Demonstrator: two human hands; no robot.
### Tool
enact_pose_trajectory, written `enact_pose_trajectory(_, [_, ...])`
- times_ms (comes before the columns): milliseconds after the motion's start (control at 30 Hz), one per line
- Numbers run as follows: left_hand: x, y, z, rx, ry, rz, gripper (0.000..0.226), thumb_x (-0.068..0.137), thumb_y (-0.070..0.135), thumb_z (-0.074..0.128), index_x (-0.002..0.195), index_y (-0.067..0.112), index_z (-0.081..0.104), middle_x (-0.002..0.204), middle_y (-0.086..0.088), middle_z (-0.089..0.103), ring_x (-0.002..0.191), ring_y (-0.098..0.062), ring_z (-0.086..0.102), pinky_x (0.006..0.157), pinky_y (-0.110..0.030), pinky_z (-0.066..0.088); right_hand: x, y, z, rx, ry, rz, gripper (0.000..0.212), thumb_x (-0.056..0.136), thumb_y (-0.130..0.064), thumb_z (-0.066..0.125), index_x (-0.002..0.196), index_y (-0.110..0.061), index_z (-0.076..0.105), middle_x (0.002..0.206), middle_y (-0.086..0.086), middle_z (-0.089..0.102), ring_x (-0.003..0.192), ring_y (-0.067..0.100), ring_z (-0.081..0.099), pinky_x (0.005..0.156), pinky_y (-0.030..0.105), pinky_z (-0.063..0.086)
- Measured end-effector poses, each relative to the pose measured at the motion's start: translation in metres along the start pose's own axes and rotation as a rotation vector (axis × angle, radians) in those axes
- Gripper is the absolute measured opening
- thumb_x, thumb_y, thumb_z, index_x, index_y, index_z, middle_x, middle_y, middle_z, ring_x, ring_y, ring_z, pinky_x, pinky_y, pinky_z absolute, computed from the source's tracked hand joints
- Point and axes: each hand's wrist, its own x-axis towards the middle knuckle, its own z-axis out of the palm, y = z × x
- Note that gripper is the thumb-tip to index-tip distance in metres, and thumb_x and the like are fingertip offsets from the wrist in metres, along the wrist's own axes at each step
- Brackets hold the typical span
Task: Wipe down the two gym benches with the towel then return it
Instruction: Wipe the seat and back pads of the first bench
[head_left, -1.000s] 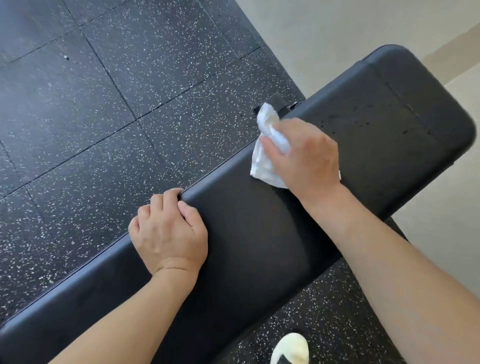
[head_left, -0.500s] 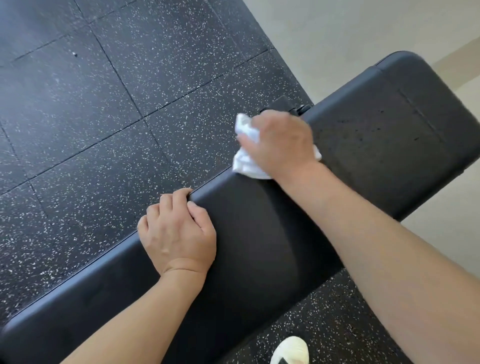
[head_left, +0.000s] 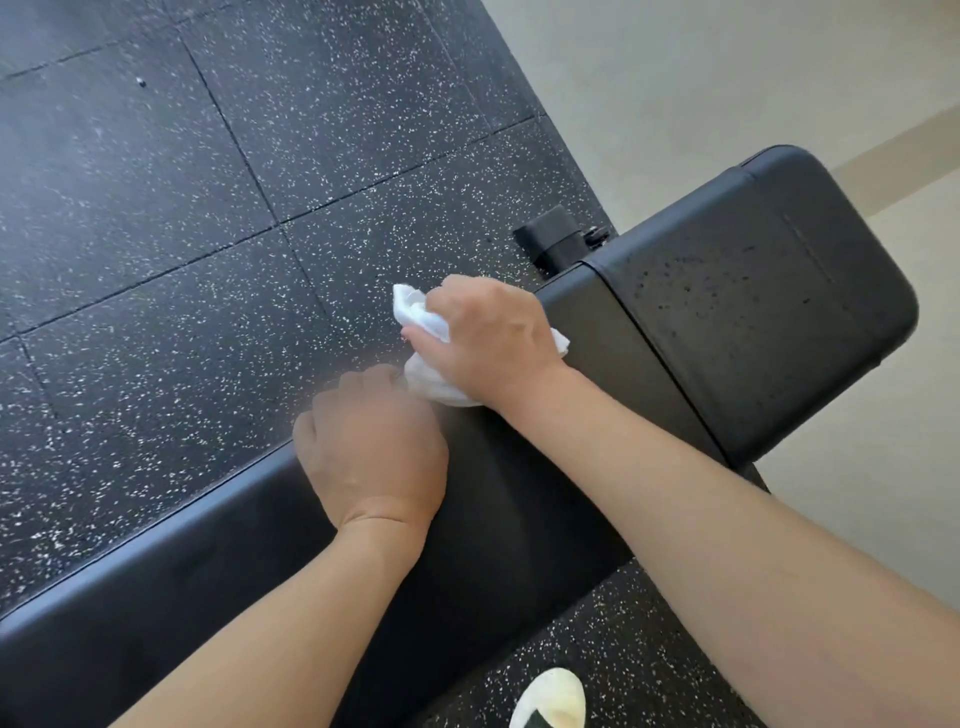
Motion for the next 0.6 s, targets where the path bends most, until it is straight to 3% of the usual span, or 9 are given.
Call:
enact_pose_trajectory(100, [0.001,0.001,-0.004,0.016,-0.076,-0.013,0.038,0.098,0.034,0.034,0.117,0.021,0.065,0.108,-0.005,0.065,0.102,-0.033,0.056,0.098,-0.047,0.036,0.008,0.046,-0.012,-0.282,0.007,0.107,0.036,0.098,-0.048,0.05,0.103,-0.021,0.072,0.083,-0.002,0.057,0.088,0.028,0.064,0.065,0.033,0.037])
enact_pose_trajectory(133, [0.001,0.002,-0.007,0.011,-0.111,-0.015,0.039,0.099,0.035,0.033,0.118,0.022,0.064,0.11,-0.004,0.065,0.103,-0.032,0.056,0.099,-0.047,0.036,0.007,0.055,-0.016,-0.344,0.007,0.163,0.041,0.099,-0.051,0.043,0.105,-0.022,0.07,0.086,-0.002,0.057,0.092,0.027,0.062,0.066,0.033,0.034])
enact_pose_trajectory(200, [0.001,-0.003,-0.014,-0.002,-0.168,0.047,0.039,0.101,0.037,0.033,0.126,0.022,0.06,0.116,-0.003,0.063,0.107,-0.031,0.056,0.099,-0.046,0.035,0.005,0.059,-0.014,-0.289,0.081,0.266,0.038,0.1,-0.048,0.048,0.093,-0.016,0.068,0.088,0.005,0.063,0.09,0.033,0.062,0.066,0.034,0.034])
enact_pose_trajectory(267, [0.001,-0.024,-0.023,-0.008,-0.233,0.233,0.044,0.103,0.038,0.036,0.139,0.018,0.053,0.124,-0.004,0.061,0.112,-0.03,0.056,0.099,-0.045,0.037,0.002,0.042,-0.009,-0.271,0.069,0.276,0.033,0.102,-0.043,0.051,0.098,-0.016,0.069,0.088,0.009,0.065,0.088,0.036,0.063,0.065,0.034,0.037])
enact_pose_trajectory(333, [0.007,-0.065,-0.036,-0.049,-0.338,0.361,0.048,0.106,0.038,0.038,0.146,0.015,0.048,0.128,-0.005,0.061,0.113,-0.031,0.058,0.097,-0.045,0.042,-0.005,0.011,0.001,-0.284,0.011,0.243,0.036,0.102,-0.046,0.05,0.096,-0.017,0.069,0.085,0.007,0.063,0.086,0.033,0.061,0.064,0.034,0.036])
enact_pose_trajectory(467, [-0.002,-0.176,-0.067,-0.018,-0.397,0.291,0.05,0.106,0.041,0.031,0.136,0.011,0.057,0.118,-0.007,0.067,0.101,-0.034,0.064,0.087,-0.048,0.048,-0.033,-0.085,0.026,-0.169,0.028,0.187,0.036,0.098,-0.041,0.063,0.076,-0.013,0.064,0.074,0.007,0.061,0.073,0.032,0.06,0.06,0.036,0.037])
enact_pose_trajectory(600, [-0.024,-0.251,-0.093,0.02,-0.407,0.208,0.052,0.103,0.042,0.031,0.133,0.01,0.06,0.115,-0.009,0.068,0.1,-0.037,0.064,0.086,-0.05,0.048,-0.066,-0.2,0.069,-0.14,-0.023,0.018,0.034,0.101,-0.04,0.05,0.084,-0.018,0.07,0.075,0.002,0.058,0.07,0.027,0.056,0.064,0.037,0.036])
